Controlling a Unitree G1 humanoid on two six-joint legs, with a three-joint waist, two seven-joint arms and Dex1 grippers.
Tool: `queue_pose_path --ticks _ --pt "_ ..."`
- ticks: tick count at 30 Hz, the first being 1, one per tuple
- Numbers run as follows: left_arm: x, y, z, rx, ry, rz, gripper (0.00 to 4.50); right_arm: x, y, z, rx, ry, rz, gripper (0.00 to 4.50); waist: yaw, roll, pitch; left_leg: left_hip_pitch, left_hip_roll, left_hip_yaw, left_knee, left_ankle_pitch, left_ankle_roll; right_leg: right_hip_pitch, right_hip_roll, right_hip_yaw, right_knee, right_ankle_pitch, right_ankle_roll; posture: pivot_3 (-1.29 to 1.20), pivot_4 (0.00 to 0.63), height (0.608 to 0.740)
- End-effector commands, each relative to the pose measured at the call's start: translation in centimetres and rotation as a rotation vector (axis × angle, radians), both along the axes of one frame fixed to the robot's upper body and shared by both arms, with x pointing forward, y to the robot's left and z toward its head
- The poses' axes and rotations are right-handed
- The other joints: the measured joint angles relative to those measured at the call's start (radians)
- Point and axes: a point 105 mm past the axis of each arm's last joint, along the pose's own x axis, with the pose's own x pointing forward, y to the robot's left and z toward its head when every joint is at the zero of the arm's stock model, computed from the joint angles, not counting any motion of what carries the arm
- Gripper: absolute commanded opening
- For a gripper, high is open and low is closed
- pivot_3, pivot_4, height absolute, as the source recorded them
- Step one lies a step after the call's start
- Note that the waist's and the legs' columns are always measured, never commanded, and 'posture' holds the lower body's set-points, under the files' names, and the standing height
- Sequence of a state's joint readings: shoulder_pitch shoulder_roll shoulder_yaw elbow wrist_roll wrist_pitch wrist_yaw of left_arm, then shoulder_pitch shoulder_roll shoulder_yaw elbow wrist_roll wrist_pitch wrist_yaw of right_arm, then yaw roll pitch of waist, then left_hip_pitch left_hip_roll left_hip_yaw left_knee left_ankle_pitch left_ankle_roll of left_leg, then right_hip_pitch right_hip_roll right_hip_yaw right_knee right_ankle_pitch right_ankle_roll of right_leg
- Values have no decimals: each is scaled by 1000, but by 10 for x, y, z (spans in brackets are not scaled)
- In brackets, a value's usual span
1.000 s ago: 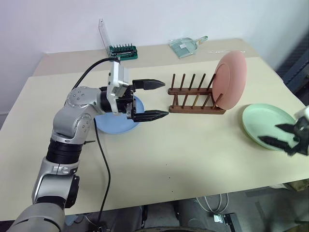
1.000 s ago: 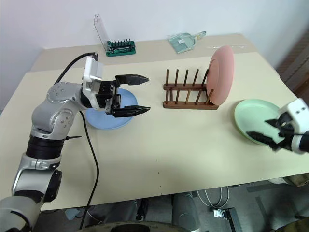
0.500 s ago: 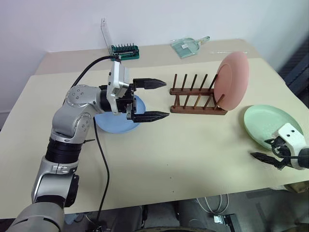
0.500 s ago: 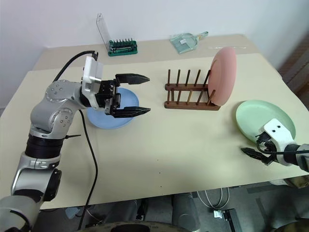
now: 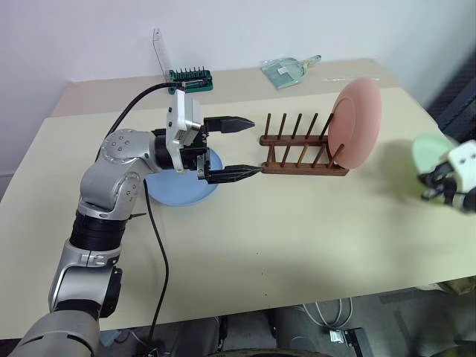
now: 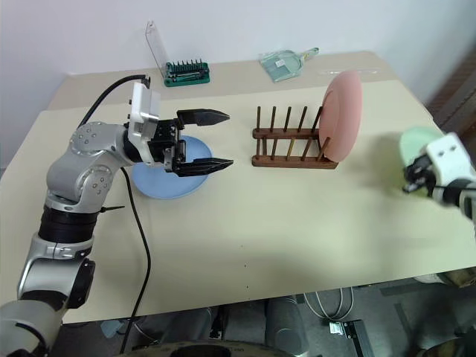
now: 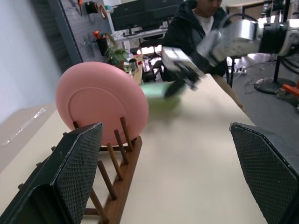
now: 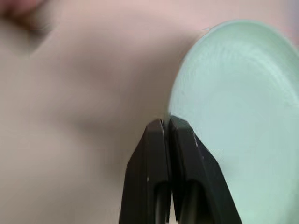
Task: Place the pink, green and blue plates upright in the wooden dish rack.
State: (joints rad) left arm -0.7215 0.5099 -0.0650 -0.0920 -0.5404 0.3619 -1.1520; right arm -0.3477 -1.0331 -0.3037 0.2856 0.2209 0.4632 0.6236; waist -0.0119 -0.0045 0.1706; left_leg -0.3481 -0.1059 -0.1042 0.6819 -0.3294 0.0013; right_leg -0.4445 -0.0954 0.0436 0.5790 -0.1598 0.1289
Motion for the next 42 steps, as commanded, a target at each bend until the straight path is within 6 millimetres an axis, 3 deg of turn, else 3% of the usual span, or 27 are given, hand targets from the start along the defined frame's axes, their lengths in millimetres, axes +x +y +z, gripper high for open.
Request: queue_pose_path --ticks 1,4,5,8,11,13,15,17,23,31,42 --pt "-1 -1 11 -10 -52 3 4500 12 -10 74 11 -310 -75 29 0 0 0 0 0 0 -1 0 0 0 0 0 0 0 0 0 150 735" --pt "-1 -1 13 -23 -51 7 4500 20 6 141 65 -602 -25 29 0 1 1 -1 0 0 0 0 0 -1 0 0 0 0 0 0 150 735" --pt "-1 0 13 -27 -50 8 4500 20 27 171 244 -741 78 29 -3 1 1 -1 0 0 0 0 0 -1 0 0 0 0 0 0 150 735" --pt "0 2 12 -31 -48 20 4500 10 68 223 550 -938 328 29 -7 2 1 -1 1 0 -1 0 0 -1 1 0 0 0 0 0 150 735" --pt "2 6 8 -31 -36 45 4500 -7 105 253 662 -1015 553 29 3 2 1 -3 1 -4 -1 0 0 -2 1 -2 -1 0 0 0 150 735" --pt "2 6 7 -32 -35 50 4500 -15 118 261 747 -1015 651 29 9 1 1 -6 0 -7 0 0 0 -2 0 -3 -1 0 0 0 150 735" --pt "1 7 7 -37 -33 58 4500 -26 145 265 922 -962 841 29 11 2 1 -7 -1 -7 1 0 0 -2 -1 -4 -1 0 0 0 150 735" --pt "1 9 6 -37 -35 65 4500 -34 165 263 1097 -867 1002 29 10 2 1 -7 -1 -7 1 0 0 -3 -1 -4 -1 1 0 0 150 735" --pt "0 11 6 -33 -32 72 4500 -44 188 231 1389 -577 1199 29 8 2 1 -8 -1 -8 0 0 0 -6 -1 -4 0 1 -1 0 150 735" --pt "-1 11 8 -31 -39 63 4500 -24 177 172 1403 -422 1027 29 1 2 1 -8 -1 -6 0 -1 1 -6 -1 -3 0 1 0 0 150 735" --pt "-1 11 7 -22 -35 58 4500 -17 175 137 1455 -338 974 29 0 2 1 -8 -1 -5 0 -1 2 -6 -1 -3 1 1 0 0 150 735"
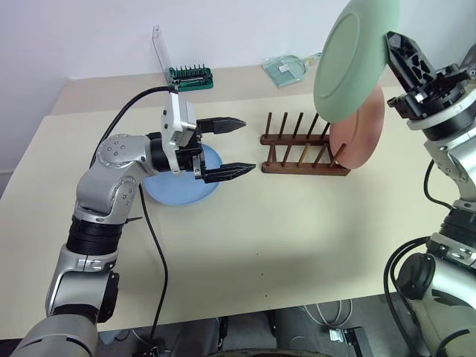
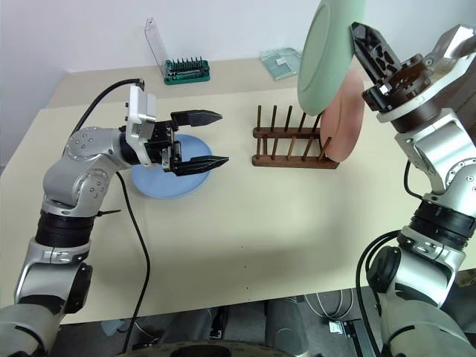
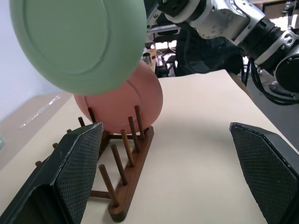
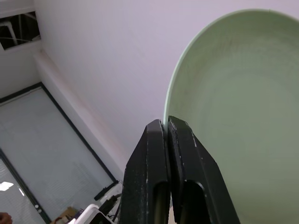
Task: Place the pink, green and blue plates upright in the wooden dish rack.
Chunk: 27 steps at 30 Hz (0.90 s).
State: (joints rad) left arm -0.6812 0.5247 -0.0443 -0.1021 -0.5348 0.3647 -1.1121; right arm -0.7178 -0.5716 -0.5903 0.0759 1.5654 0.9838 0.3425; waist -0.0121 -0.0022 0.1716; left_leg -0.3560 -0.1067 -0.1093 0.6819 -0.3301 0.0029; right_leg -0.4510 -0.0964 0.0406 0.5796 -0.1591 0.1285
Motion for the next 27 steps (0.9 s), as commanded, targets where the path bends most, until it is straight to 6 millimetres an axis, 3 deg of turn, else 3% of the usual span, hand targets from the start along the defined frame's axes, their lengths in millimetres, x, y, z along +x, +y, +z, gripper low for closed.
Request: queue_pose_path --ticks 1,14,27 --pt "-5 1 13 -9 -55 -11 4500 -6 2 6 11 -42 24 29 0 0 0 0 0 0 0 0 0 0 0 0 0 0 0 0 150 735" --pt "-9 0 16 -6 -69 -21 4500 6 -1 -27 -29 42 3 29 0 0 0 0 0 0 0 0 0 0 0 0 0 0 0 0 150 735" --pt "-13 1 19 -6 -80 -14 4500 20 -5 -40 -30 101 -27 29 0 0 0 0 0 0 0 0 0 0 0 0 0 0 0 0 150 735"
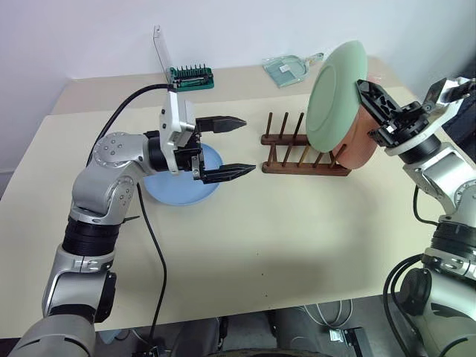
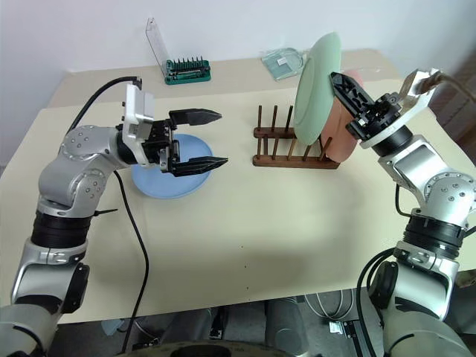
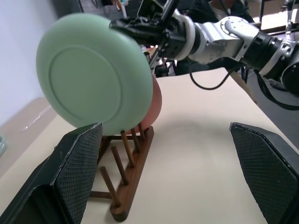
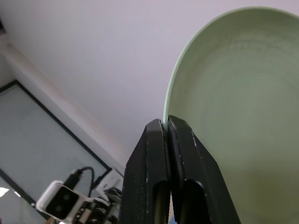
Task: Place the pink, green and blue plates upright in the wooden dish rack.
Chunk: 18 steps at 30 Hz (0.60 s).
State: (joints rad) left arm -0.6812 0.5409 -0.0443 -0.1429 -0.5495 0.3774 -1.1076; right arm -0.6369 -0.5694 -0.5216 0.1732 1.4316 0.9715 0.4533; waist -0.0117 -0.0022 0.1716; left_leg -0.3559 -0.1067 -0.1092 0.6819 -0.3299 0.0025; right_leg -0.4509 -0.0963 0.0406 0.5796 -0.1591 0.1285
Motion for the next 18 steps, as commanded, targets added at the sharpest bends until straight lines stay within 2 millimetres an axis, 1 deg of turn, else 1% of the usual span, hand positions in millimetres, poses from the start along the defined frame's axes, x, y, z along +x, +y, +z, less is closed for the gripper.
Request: queue_pose_path --ticks 1,6,7,8,9,15,18 --pt "-7 2 15 -17 -58 -1 4500 0 -2 9 10 -48 -14 29 0 0 0 0 0 0 0 0 0 0 0 0 0 0 0 0 150 735" --pt "-7 2 16 -15 -61 0 4500 3 -1 3 -8 -31 -24 29 0 0 0 0 0 0 0 0 0 0 0 0 0 0 0 0 150 735" --pt "-7 2 16 -15 -62 1 4500 3 0 2 -15 -29 -27 577 0 0 0 0 0 0 0 0 0 0 0 0 0 0 0 0 150 735" --pt "-7 2 16 -15 -62 1 4500 4 0 0 -29 -27 -33 861 0 0 0 0 0 0 0 0 0 0 0 0 0 0 0 0 150 735" --pt "-7 2 16 -14 -63 2 4500 4 1 0 -37 -31 -37 1285 0 0 0 0 0 0 0 0 0 0 0 0 0 0 0 0 150 735" --pt "-7 3 15 -15 -59 3 4500 6 -3 5 -61 -59 -76 4422 0 0 0 0 0 0 0 0 0 0 0 0 0 0 0 0 150 735" --pt "-7 3 14 -18 -54 4 4500 4 -2 14 -95 -115 -100 4472 0 0 0 0 0 0 0 0 0 0 0 0 0 0 0 0 150 735"
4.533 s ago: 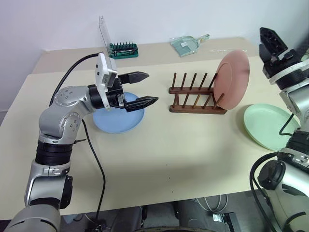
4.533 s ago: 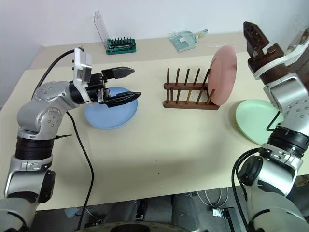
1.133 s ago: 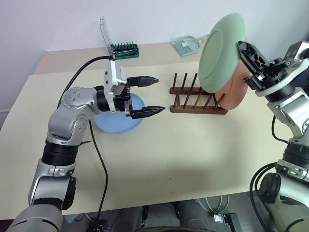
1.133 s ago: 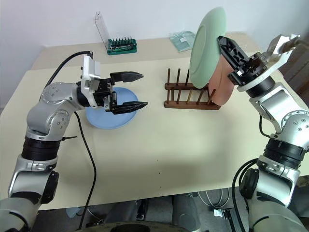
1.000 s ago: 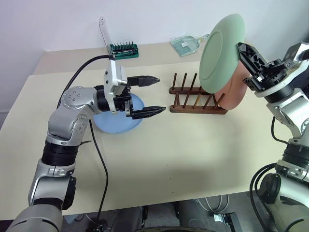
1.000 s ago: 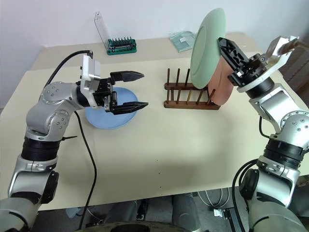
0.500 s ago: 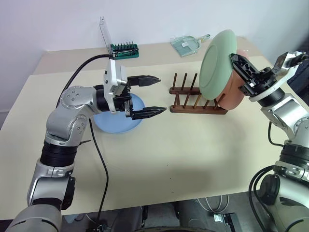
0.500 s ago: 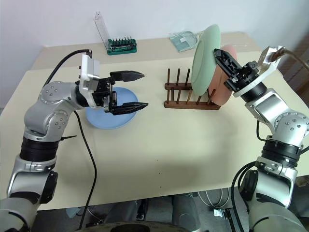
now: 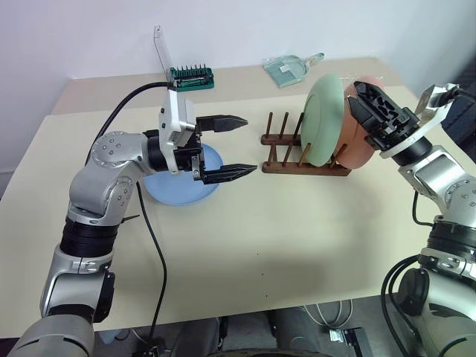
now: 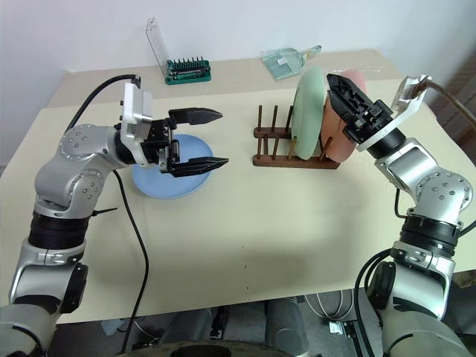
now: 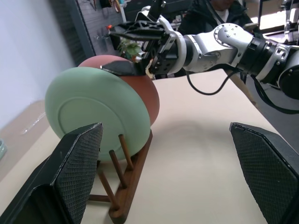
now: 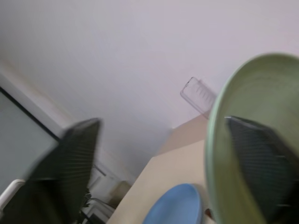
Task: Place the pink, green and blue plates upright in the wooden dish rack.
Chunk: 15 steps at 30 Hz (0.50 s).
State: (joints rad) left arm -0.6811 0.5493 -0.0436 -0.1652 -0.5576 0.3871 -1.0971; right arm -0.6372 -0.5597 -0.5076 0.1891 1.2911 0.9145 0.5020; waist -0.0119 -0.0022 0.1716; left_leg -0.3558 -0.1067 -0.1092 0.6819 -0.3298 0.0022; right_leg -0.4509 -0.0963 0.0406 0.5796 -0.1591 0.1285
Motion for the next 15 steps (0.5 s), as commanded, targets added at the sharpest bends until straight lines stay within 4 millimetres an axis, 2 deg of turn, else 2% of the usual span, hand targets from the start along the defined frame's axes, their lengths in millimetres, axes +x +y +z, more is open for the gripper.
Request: queue_pose_path --ticks 1,11,13,15 --pt "-4 3 12 -22 -43 4 4500 -7 3 26 -46 -132 -19 4472 0 0 0 0 0 0 0 0 0 0 0 0 0 0 0 0 150 735" --pt "5 7 12 -35 -11 46 4500 -25 -1 65 -118 -382 -108 4472 0 0 0 0 0 0 0 0 -1 0 0 0 0 0 0 0 150 735" --pt "26 16 14 -36 32 160 4500 -46 13 70 -224 -493 -51 4472 3 0 0 0 0 0 0 0 -1 0 0 0 0 0 0 0 150 735" --pt "46 28 13 -16 63 286 4500 -65 30 65 -336 -568 34 4472 5 0 0 0 0 -1 0 0 0 0 0 -1 0 0 0 0 150 735"
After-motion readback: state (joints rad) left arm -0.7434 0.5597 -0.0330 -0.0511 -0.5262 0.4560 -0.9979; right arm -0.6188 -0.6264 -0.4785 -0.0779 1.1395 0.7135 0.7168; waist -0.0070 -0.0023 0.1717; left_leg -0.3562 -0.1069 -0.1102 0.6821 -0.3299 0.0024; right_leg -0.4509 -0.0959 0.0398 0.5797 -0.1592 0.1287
